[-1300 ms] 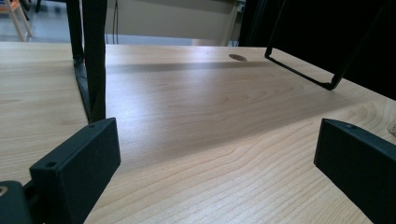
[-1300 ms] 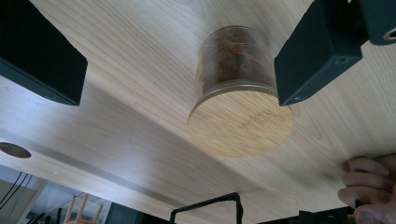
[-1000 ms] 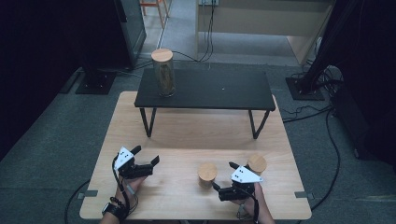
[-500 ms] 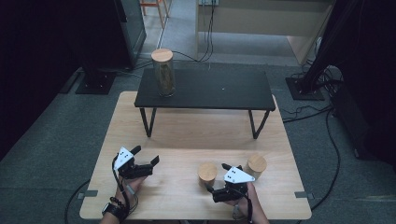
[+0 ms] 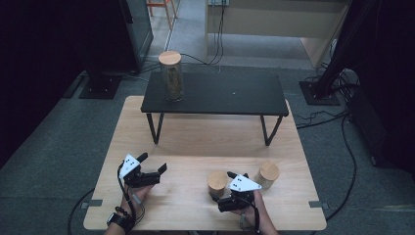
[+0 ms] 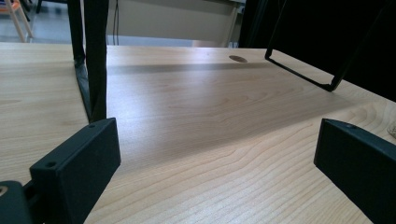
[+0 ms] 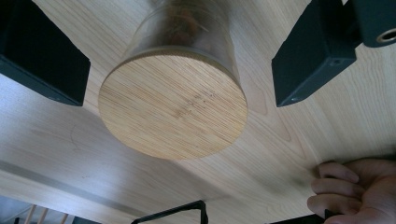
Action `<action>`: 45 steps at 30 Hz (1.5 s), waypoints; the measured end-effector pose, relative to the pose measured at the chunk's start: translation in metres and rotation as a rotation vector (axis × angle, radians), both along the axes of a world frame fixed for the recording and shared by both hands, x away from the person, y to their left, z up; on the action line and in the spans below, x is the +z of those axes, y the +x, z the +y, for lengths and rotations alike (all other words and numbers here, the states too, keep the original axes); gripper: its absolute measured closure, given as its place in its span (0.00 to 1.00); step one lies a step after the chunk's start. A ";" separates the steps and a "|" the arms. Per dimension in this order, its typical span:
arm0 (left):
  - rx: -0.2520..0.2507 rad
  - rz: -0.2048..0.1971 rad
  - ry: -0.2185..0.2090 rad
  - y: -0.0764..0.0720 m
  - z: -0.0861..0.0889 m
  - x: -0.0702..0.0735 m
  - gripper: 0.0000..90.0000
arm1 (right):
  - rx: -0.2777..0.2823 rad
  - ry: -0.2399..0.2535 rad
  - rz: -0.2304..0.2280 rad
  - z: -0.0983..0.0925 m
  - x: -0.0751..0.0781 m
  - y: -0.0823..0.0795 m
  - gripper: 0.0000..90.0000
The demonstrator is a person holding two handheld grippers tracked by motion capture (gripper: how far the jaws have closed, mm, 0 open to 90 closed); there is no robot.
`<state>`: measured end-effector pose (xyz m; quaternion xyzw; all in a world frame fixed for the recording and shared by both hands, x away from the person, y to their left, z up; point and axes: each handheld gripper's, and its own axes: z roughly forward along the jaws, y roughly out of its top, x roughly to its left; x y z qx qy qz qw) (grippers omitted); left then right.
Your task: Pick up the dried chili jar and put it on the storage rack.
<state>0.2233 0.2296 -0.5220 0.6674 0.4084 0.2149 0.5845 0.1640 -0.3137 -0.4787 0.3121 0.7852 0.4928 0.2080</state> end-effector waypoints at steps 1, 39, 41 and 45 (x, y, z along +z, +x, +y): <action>0.000 0.000 0.000 0.000 0.000 0.000 0.00 | 0.000 0.001 0.002 0.000 0.000 0.000 0.05; 0.000 0.000 -0.002 0.000 0.000 0.000 0.00 | -0.025 0.006 0.018 0.010 -0.007 0.007 0.24; -0.002 -0.001 0.000 0.000 0.000 0.000 0.00 | -0.022 0.003 0.018 0.010 -0.007 0.008 0.26; -0.003 -0.001 0.001 0.000 0.000 0.000 0.01 | -0.024 0.003 0.028 0.011 -0.007 0.009 0.27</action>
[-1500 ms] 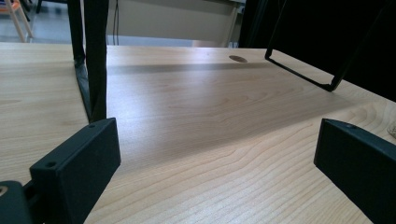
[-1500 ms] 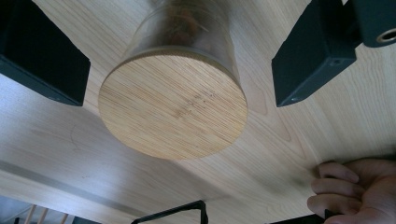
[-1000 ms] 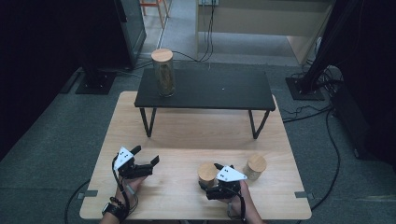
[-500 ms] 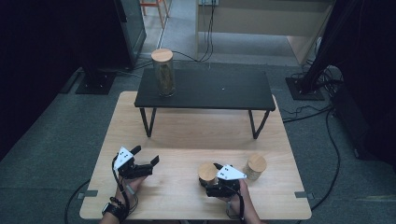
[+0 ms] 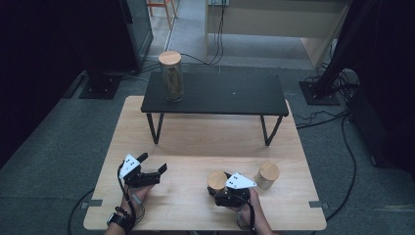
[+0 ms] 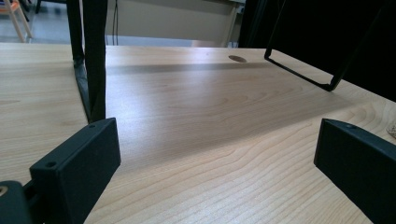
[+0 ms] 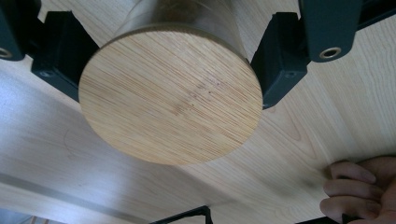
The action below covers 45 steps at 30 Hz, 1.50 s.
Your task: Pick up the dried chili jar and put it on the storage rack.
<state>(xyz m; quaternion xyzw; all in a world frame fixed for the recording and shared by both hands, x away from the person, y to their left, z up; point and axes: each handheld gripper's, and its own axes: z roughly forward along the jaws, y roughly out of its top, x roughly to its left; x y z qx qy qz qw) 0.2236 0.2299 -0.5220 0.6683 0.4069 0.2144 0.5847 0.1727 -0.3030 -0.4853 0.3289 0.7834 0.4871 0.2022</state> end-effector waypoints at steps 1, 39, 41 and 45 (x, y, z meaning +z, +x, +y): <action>0.000 0.000 0.000 0.000 0.000 0.000 0.00 | -0.002 0.001 0.003 0.000 0.000 0.000 0.28; -0.003 -0.003 -0.002 0.000 0.000 -0.001 0.00 | -0.040 -0.030 -0.003 0.000 0.069 0.001 0.28; -0.002 -0.003 -0.003 0.000 0.001 -0.001 0.00 | -0.037 -0.020 0.000 -0.001 0.075 0.002 0.28; -0.002 -0.002 -0.011 0.000 0.002 -0.001 0.00 | -0.032 -0.021 -0.015 -0.002 0.087 0.003 0.28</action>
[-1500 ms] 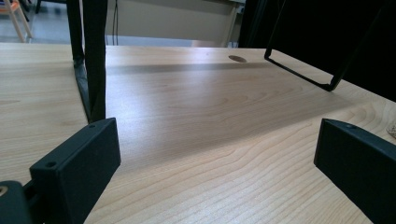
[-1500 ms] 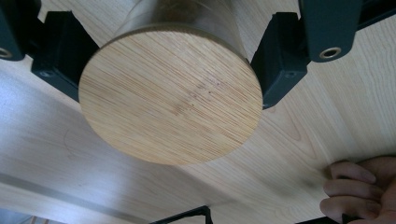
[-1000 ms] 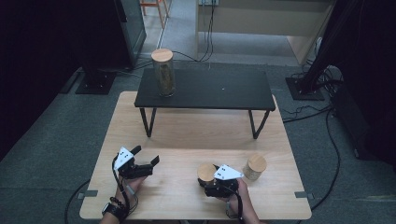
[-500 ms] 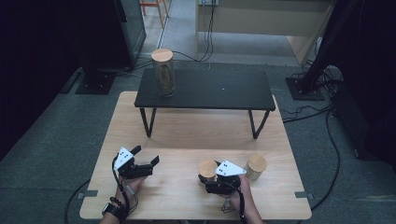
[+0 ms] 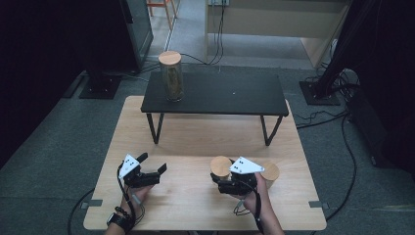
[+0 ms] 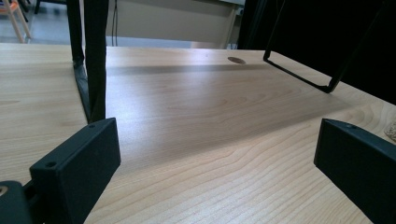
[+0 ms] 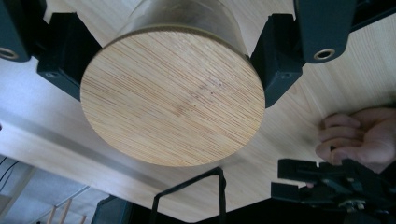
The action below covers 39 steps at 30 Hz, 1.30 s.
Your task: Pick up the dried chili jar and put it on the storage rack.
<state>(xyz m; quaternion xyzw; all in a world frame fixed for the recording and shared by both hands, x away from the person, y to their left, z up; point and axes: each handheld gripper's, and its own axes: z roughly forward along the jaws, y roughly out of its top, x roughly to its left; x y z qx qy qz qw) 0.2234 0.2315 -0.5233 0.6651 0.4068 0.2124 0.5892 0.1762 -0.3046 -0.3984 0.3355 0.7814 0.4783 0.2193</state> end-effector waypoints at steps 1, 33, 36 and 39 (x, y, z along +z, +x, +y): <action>-0.001 0.000 0.000 0.000 0.000 0.000 0.00 | 0.001 0.001 -0.003 0.000 0.002 0.000 0.28; -0.011 0.003 -0.006 0.001 0.001 0.000 0.00 | -0.015 0.055 -0.022 -0.010 0.081 0.031 0.28; -0.011 0.001 -0.007 0.001 0.002 -0.001 0.00 | -0.015 0.067 -0.022 -0.010 0.088 0.034 0.29; -0.013 0.000 -0.008 0.001 0.002 -0.001 0.00 | -0.019 0.059 -0.029 -0.009 0.096 0.037 0.29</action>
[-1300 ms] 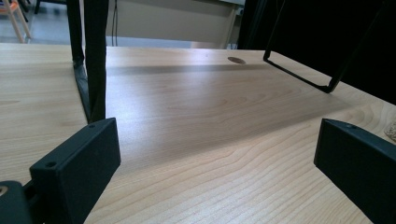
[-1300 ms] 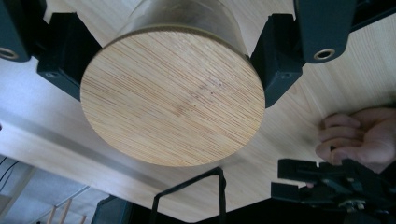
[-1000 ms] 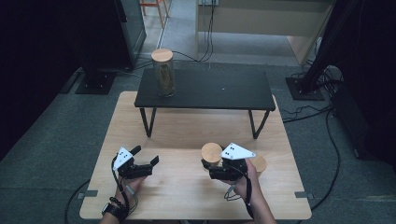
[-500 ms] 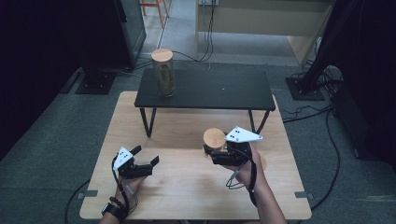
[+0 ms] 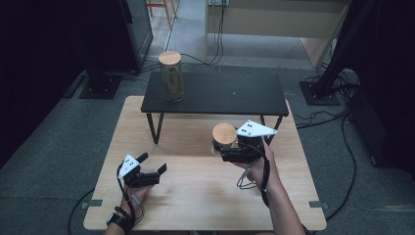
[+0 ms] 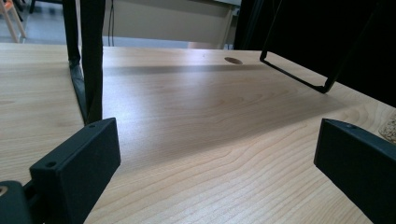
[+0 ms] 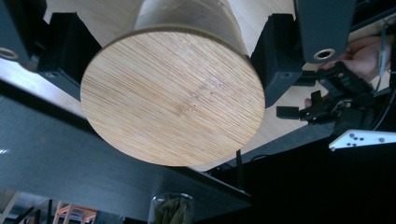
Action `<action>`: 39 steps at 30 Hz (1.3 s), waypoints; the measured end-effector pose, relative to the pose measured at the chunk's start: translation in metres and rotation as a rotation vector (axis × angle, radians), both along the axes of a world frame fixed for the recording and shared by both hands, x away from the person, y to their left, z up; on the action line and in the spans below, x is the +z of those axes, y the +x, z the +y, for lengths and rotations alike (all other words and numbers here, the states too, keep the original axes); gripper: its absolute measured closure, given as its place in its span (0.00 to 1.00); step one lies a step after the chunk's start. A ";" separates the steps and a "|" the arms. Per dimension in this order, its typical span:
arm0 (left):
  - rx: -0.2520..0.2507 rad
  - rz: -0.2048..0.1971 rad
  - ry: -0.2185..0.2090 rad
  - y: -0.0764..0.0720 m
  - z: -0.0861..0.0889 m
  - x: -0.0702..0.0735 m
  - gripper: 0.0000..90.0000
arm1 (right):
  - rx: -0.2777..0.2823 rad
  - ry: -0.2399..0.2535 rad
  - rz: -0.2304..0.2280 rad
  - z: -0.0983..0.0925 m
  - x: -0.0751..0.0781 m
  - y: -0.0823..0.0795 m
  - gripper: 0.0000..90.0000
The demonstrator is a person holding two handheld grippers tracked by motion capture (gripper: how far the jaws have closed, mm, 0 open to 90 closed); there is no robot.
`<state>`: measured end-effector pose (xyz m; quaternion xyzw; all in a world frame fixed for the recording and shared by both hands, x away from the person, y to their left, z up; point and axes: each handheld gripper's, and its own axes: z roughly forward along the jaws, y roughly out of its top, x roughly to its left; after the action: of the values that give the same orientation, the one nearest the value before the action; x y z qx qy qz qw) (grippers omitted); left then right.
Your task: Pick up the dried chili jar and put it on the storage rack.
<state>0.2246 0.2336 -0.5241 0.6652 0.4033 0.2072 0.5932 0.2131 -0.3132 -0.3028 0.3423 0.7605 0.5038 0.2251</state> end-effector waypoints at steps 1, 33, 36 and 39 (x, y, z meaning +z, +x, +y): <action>-0.001 0.000 -0.001 0.000 0.000 0.000 0.00 | 0.000 -0.001 -0.005 0.000 0.002 0.001 0.28; -0.017 -0.003 -0.008 0.002 0.002 -0.001 0.00 | -0.090 -0.028 -0.027 0.017 0.047 0.064 0.29; -0.020 -0.003 -0.007 0.002 0.002 -0.001 0.00 | -0.103 -0.025 -0.018 0.019 0.046 0.072 0.29; -0.019 -0.003 -0.006 0.002 0.002 -0.001 0.00 | -0.110 -0.041 -0.008 0.023 0.045 0.080 0.29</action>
<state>0.2265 0.2357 -0.5251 0.6669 0.3970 0.2012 0.5977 0.2934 -0.2901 -0.2578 0.3768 0.7498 0.4765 0.2622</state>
